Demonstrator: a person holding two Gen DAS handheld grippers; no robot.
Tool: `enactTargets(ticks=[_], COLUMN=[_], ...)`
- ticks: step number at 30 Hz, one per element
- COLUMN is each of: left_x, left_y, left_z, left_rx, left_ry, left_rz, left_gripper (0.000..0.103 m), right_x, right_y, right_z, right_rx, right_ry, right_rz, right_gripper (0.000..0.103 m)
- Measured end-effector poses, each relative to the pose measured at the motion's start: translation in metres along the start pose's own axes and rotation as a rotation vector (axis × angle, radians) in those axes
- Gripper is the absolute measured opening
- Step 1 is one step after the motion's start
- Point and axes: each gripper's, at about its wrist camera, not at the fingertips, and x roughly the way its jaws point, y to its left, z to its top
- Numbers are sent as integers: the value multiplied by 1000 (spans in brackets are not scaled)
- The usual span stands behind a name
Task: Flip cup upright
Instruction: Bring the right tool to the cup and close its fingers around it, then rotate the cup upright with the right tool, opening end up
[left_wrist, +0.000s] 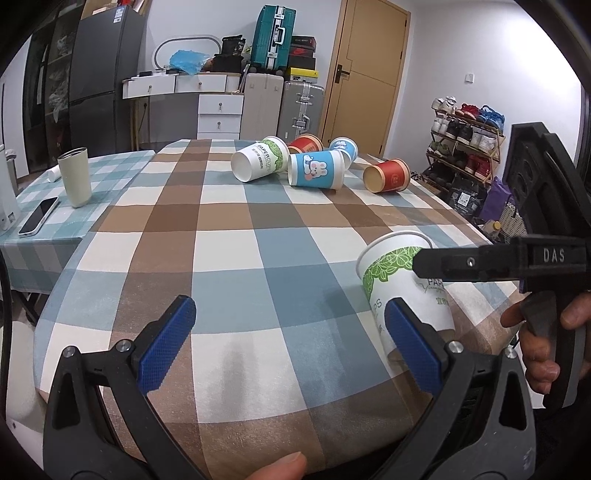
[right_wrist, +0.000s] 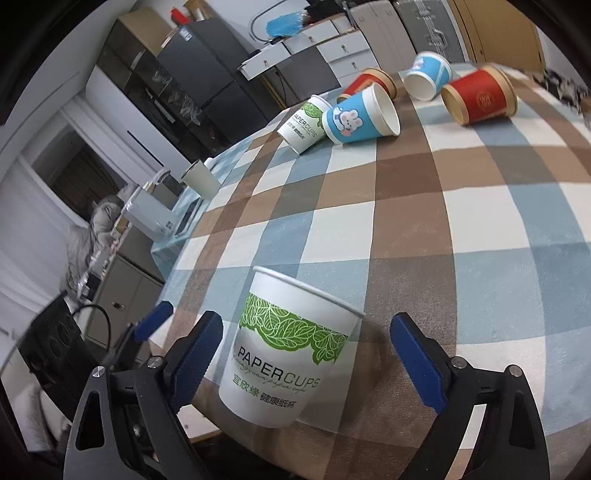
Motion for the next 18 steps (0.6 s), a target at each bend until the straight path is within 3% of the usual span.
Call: enactTargets(ticks=[7, 13, 18], left_x=[0, 0, 0], left_y=[-1, -1, -1], left_z=[0, 0, 0], left_rx=[1, 2, 2], left_ry=[1, 0, 1], left_rz=[0, 0, 1], left_gripper=[102, 102, 102], right_x=[6, 14, 7], right_y=[-8, -8, -5], right_z=[6, 9, 7], right_rx=[66, 72, 54], right_ry=[27, 52, 22], right_rz=[40, 57, 88], right_gripper=[87, 76, 71])
